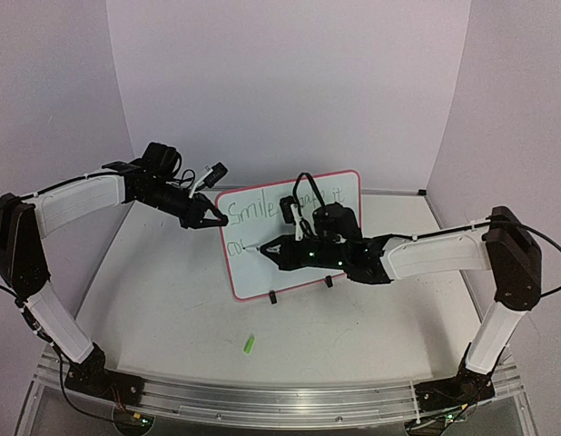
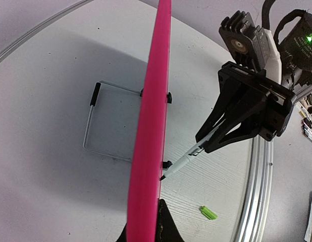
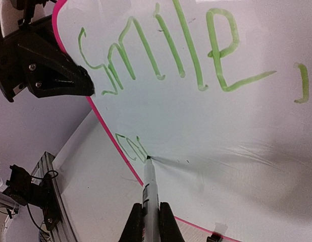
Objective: Write a sentence on the whiteboard
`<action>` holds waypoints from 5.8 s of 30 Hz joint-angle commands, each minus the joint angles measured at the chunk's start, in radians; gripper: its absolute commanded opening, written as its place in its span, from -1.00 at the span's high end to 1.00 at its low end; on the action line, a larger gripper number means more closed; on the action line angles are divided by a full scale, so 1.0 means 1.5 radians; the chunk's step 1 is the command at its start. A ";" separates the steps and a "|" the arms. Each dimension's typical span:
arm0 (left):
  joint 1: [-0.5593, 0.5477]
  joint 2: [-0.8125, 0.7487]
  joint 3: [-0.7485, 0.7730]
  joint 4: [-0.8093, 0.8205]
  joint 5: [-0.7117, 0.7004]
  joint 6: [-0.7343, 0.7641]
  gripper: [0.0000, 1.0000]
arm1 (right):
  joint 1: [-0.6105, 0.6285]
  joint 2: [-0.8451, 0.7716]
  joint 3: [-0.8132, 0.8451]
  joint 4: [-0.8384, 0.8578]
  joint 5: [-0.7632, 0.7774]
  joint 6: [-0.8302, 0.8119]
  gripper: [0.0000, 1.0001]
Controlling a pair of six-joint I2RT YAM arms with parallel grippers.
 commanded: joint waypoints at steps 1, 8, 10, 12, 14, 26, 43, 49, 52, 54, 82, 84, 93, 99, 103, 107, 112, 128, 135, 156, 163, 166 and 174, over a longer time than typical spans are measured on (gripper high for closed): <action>0.000 -0.005 0.008 0.005 -0.086 0.046 1.00 | -0.002 -0.012 0.005 -0.015 0.038 -0.001 1.00; 0.001 -0.005 0.008 0.005 -0.085 0.046 1.00 | -0.001 -0.023 0.009 -0.021 0.050 -0.004 1.00; 0.000 -0.005 0.008 0.005 -0.085 0.045 1.00 | -0.001 -0.027 0.009 -0.022 0.055 -0.005 1.00; 0.001 -0.005 0.008 0.005 -0.085 0.046 1.00 | -0.001 -0.033 0.009 -0.022 0.060 -0.006 1.00; 0.001 -0.005 0.008 0.005 -0.085 0.046 1.00 | -0.002 -0.038 0.009 -0.022 0.064 -0.007 1.00; 0.000 -0.004 0.008 0.005 -0.084 0.045 1.00 | -0.002 -0.049 0.018 -0.020 0.076 -0.014 1.00; 0.001 -0.005 0.008 0.005 -0.084 0.046 1.00 | -0.002 -0.055 0.009 0.009 0.074 0.000 1.00; 0.001 -0.007 0.008 0.005 -0.084 0.045 1.00 | -0.002 -0.046 0.001 0.009 0.075 0.004 1.00; 0.001 -0.006 0.008 0.005 -0.085 0.046 1.00 | -0.002 -0.040 -0.006 0.009 0.072 0.010 1.00; 0.001 -0.007 0.008 0.005 -0.085 0.046 1.00 | -0.002 -0.036 -0.013 0.009 0.071 0.013 1.00; 0.001 -0.009 0.007 0.005 -0.086 0.046 1.00 | -0.002 -0.080 -0.034 0.011 0.061 0.003 1.00; 0.000 -0.008 0.007 0.005 -0.086 0.046 1.00 | -0.001 -0.077 -0.029 0.011 0.058 0.003 1.00; 0.001 -0.007 0.007 0.005 -0.085 0.045 1.00 | -0.002 -0.053 -0.010 0.011 0.072 0.000 1.00; 0.001 -0.006 0.008 0.005 -0.084 0.046 1.00 | -0.003 -0.044 -0.002 0.011 0.075 -0.004 1.00; 0.001 -0.007 0.008 0.005 -0.084 0.046 1.00 | -0.003 -0.038 0.006 0.011 0.074 -0.005 1.00; 0.001 -0.007 0.008 0.005 -0.084 0.045 1.00 | -0.003 -0.034 0.010 0.011 0.076 -0.006 1.00; 0.000 -0.008 0.008 0.005 -0.084 0.046 1.00 | -0.003 -0.033 -0.002 0.009 0.079 0.001 1.00; 0.001 -0.008 0.008 0.004 -0.085 0.046 1.00 | -0.004 -0.029 -0.035 0.012 0.067 0.024 1.00; 0.001 -0.007 0.008 0.004 -0.084 0.046 1.00 | -0.003 -0.041 -0.029 0.034 0.071 0.031 1.00; 0.001 -0.008 0.007 0.004 -0.085 0.046 1.00 | -0.004 -0.078 -0.061 0.058 0.142 0.037 1.00; 0.001 -0.008 0.007 0.004 -0.085 0.045 1.00 | -0.004 -0.076 -0.074 0.050 0.144 0.041 1.00; 0.001 -0.008 0.007 0.004 -0.085 0.045 1.00 | -0.004 -0.066 -0.074 0.042 0.134 0.043 1.00; 0.001 -0.006 0.007 0.004 -0.085 0.046 1.00 | -0.004 -0.046 -0.082 0.035 0.112 0.053 1.00</action>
